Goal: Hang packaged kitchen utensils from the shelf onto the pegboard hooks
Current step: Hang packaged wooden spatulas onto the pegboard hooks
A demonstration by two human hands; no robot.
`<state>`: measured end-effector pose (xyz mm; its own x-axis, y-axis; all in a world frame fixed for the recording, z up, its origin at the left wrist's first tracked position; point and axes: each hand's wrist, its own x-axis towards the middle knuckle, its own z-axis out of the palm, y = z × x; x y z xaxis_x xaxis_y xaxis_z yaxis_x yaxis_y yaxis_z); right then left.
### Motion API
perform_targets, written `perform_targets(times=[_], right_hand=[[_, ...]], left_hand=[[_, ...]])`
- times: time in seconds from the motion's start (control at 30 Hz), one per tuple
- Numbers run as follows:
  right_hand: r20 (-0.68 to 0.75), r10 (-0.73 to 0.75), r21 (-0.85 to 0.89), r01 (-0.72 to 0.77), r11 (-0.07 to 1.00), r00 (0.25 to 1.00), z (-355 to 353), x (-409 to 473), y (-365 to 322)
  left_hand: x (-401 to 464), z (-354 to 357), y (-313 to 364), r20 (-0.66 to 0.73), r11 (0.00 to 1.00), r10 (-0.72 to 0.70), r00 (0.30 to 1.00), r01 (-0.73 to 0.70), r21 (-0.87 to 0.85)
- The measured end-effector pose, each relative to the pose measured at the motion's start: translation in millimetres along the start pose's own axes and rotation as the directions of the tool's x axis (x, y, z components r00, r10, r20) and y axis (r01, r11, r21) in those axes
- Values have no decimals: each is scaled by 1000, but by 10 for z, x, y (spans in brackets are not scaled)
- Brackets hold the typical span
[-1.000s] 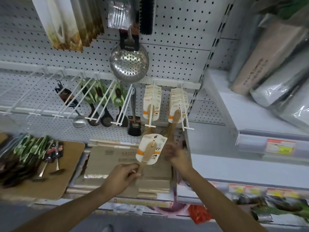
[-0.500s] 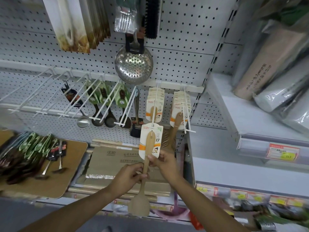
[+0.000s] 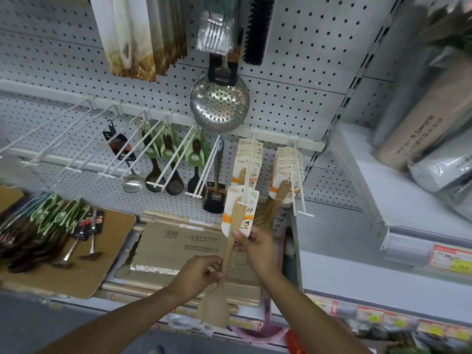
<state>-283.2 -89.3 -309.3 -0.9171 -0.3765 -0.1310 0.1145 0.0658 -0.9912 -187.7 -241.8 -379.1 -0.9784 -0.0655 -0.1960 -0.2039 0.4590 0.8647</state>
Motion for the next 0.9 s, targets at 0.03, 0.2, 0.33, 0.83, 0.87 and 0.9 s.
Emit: perform_targets(times=[0.03,0.2,0.33,0.83,0.87,0.9], right_hand=[[5,2,-10,-2,1000,1000,5,59,6],[-20,-9,-40,9,999,1000,10,382,7],[-74,25,-42,-28,999,997,21,622,0],[-32,81,-214,-86,973,996,-110,966,18],[-6,89,-286,-87,954,996,-126,942,65],[29,99,-360,-81,929,995,-147,908,107]], left_hand=[[55,-10,1,-15,1000,-5,1000,5,20],[342,-55,65,-96,998,-29,995,33,45],[529,-115,86,-117,994,-18,993,30,104],[727,-253,87,-188,918,118,975,-35,395],[671,-306,67,-201,897,152,968,-50,438],[606,-373,30,-199,866,196,960,-74,494]])
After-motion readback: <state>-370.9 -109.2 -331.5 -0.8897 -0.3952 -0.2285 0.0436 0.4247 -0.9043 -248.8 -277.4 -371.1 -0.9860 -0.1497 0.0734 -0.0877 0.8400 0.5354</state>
